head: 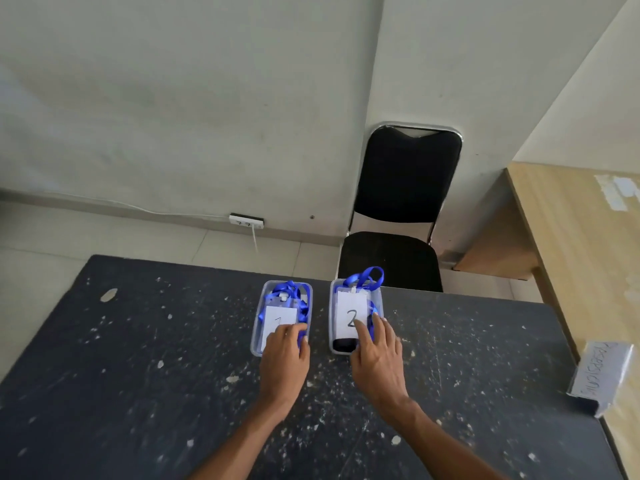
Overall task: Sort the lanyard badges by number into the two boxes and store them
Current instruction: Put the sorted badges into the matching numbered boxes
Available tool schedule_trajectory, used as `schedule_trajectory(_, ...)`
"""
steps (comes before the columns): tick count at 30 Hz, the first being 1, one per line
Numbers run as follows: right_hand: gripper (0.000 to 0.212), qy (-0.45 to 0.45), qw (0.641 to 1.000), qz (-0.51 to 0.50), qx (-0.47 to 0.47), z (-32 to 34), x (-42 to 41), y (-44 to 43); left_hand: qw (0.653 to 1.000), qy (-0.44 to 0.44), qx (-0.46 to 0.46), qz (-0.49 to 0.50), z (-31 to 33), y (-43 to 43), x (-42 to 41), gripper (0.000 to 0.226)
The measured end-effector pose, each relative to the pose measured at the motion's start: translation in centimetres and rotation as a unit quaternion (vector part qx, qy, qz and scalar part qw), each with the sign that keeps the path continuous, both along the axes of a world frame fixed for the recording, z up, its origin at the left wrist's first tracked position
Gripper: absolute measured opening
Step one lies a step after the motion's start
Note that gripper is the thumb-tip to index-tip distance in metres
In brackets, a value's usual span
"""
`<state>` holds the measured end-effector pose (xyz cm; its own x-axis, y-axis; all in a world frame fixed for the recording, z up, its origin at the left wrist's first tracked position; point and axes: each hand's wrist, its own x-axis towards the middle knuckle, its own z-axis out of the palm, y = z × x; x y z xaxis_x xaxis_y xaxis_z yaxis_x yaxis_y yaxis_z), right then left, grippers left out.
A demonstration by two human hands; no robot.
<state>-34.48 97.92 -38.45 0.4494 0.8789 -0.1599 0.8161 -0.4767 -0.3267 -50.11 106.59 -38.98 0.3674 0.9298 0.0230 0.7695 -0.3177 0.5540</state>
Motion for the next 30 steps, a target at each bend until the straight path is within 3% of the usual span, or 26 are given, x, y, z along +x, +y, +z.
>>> schedule_trajectory(3, 0.059, 0.009, 0.997, -0.077, -0.011, 0.2, -0.9, 1.5, 0.997, 0.035, 0.001, 0.070, 0.7, 1.7, -2.3, 0.034)
schedule_trajectory(7, 0.059, 0.135, 0.961, -0.239, -0.036, 0.4, 1.1, 2.6, 0.978, 0.054, -0.119, 0.160, 1.3, 4.4, -4.3, 0.054)
schedule_trajectory(10, 0.057, 0.152, 0.959, -0.231, -0.060, 0.0, 1.4, 3.1, 0.973, 0.043, -0.180, 0.135, 0.7, 6.1, -5.3, 0.042)
schedule_trajectory(14, 0.058, 0.175, 0.952, -0.248, -0.025, -0.7, -1.0, 4.3, 0.977, 0.018, -0.188, 0.102, -0.2, 7.7, -7.1, 0.021)
schedule_trajectory(30, 0.046, 0.247, 0.952, -0.179, 0.018, -0.9, -20.9, 16.2, 0.977, 0.012, -0.153, 0.150, 0.3, 19.5, -27.1, 0.023)
